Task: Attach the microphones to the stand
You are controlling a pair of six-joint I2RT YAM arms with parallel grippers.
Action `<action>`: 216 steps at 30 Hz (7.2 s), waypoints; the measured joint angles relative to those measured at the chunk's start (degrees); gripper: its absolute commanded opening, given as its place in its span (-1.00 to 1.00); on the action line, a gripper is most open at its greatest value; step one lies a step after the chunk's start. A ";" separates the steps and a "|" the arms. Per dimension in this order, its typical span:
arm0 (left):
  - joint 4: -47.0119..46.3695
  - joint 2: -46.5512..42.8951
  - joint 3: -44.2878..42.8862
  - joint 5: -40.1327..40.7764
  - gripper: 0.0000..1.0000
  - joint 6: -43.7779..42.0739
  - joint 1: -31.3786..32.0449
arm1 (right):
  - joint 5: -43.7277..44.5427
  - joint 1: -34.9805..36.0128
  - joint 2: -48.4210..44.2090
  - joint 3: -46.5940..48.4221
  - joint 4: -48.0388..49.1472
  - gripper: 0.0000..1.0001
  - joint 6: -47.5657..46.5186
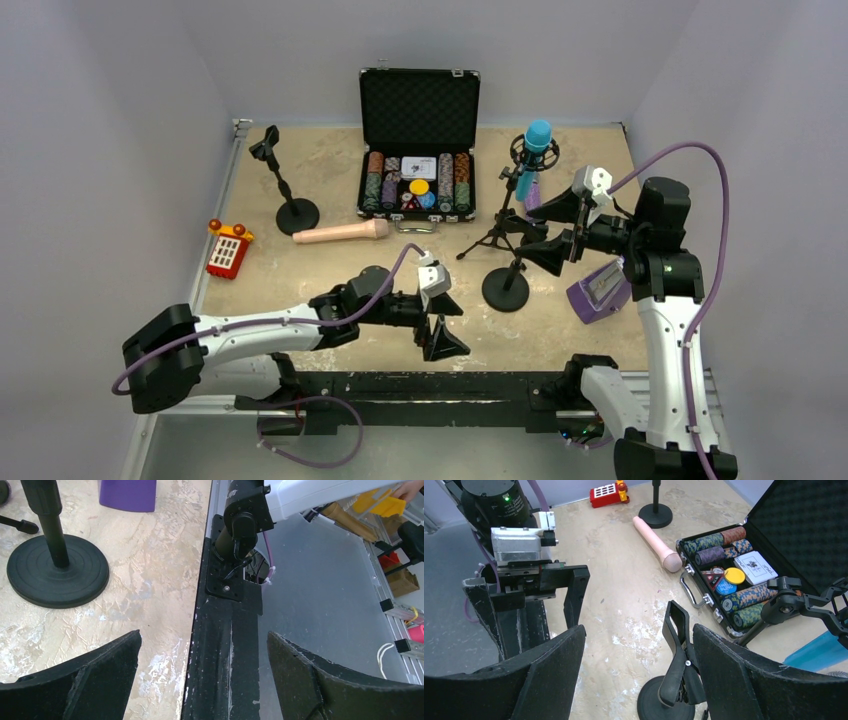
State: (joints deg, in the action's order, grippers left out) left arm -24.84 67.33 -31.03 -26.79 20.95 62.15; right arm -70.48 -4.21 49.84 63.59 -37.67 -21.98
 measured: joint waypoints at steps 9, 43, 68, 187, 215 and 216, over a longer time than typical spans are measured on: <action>-0.98 1.57 0.00 0.63 0.98 -1.09 1.05 | 0.00 0.00 0.00 -0.09 -0.02 0.64 -0.02; -9.57 0.87 7.80 4.70 0.99 -7.56 1.36 | -1.09 0.00 0.00 -0.35 0.07 0.63 -0.20; -14.80 5.29 6.03 3.80 0.99 -9.64 1.38 | -1.09 0.00 0.00 -0.35 0.07 0.63 -0.20; 7.82 -20.09 6.51 22.82 0.78 -13.73 -11.10 | -5.55 -1.05 2.38 1.81 -5.53 0.65 -9.22; 53.18 -15.98 -17.62 33.99 0.99 -30.75 -33.99 | -6.19 -1.05 3.48 1.42 -12.00 0.65 -18.25; 54.07 -12.81 -20.06 33.20 0.99 -31.28 -35.19 | -6.23 -1.05 3.52 1.11 -12.20 0.65 -18.71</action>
State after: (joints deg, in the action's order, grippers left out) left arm 29.23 54.52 -51.09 6.42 -10.33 26.96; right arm -76.71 -5.26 53.36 64.71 -49.87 -40.69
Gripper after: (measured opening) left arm 0.994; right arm 0.826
